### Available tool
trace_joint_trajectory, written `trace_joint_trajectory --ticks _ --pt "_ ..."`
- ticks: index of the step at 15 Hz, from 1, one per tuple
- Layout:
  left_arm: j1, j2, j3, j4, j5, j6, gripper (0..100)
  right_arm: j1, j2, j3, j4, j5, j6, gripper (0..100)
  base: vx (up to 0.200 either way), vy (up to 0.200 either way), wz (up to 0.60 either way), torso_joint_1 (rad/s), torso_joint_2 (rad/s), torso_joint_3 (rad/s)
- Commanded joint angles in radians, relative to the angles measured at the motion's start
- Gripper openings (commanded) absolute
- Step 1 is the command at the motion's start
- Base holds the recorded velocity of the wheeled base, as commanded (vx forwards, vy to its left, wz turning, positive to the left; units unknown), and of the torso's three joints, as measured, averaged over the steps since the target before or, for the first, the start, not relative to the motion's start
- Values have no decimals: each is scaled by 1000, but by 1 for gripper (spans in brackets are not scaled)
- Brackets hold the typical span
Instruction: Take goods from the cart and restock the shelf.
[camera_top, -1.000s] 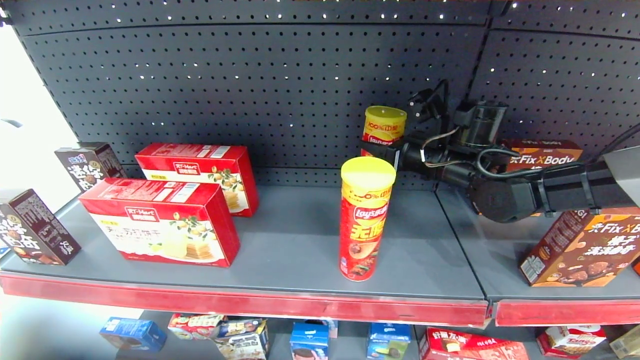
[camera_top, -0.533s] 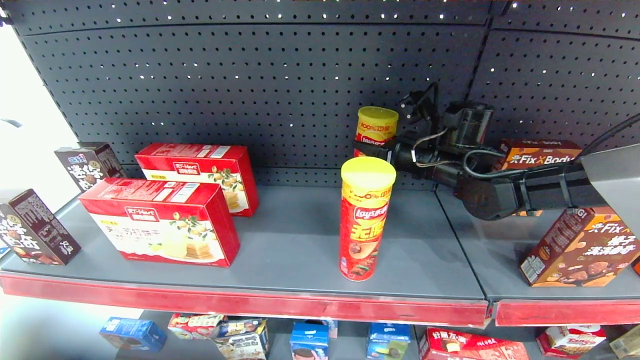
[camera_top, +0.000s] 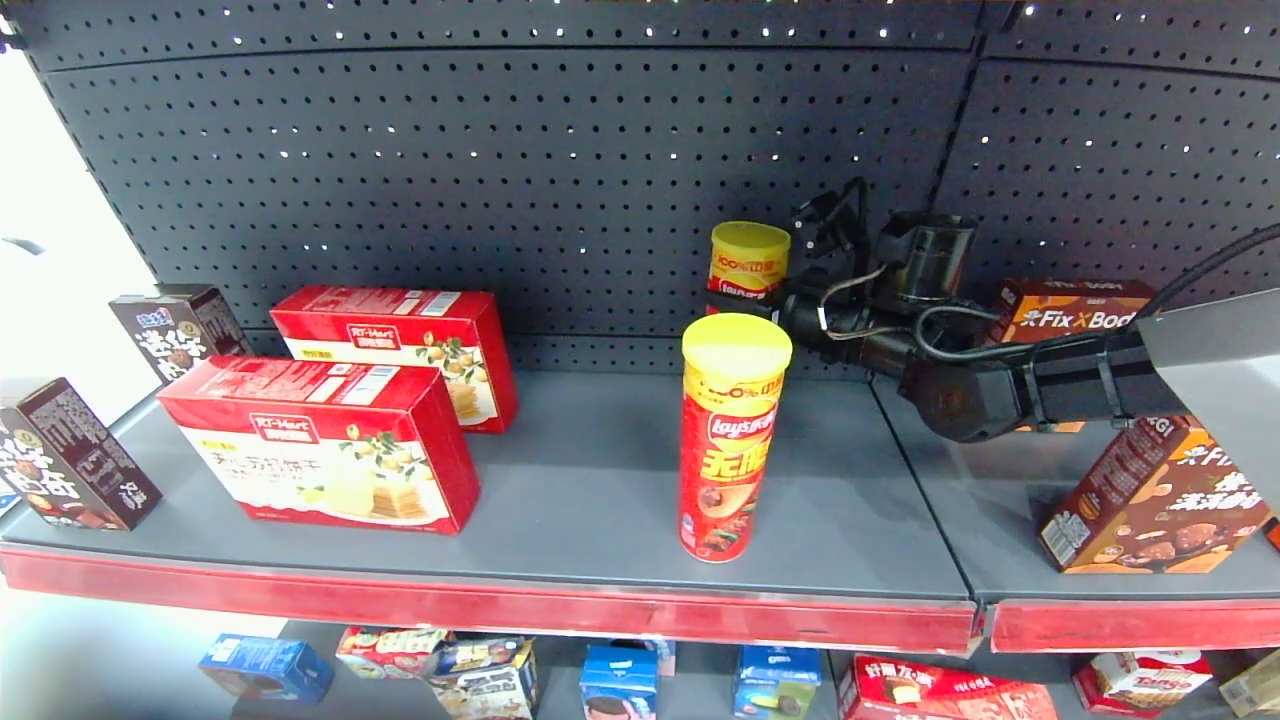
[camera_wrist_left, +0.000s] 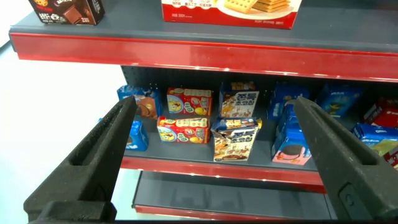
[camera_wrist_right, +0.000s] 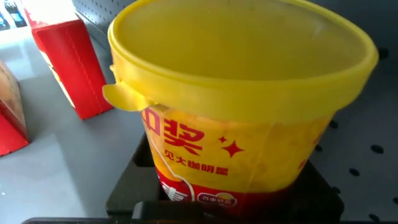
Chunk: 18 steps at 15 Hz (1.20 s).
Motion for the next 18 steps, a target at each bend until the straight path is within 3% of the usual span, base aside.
trace_joint_trajectory --ticks 1,7,8,13,18 --pt "0 1 0 0 0 -1 100 0 6 -1 0 3 0 0 0 0 0 0 0 0" --pt "0 1 0 0 0 -1 100 -4 17 -1 0 23 -14 0 0 0 0 0 0 0" --pt "0 1 0 0 0 -1 100 -4 18 -1 0 23 -16 100 0 0 0 0 0 0" --pt "0 1 0 0 0 -1 100 -6 -6 31 0 21 -14 100 0 0 0 0 0 0" --pt "0 1 0 0 0 -1 100 -9 -123 228 -2 21 -16 100 0 0 0 0 0 0"
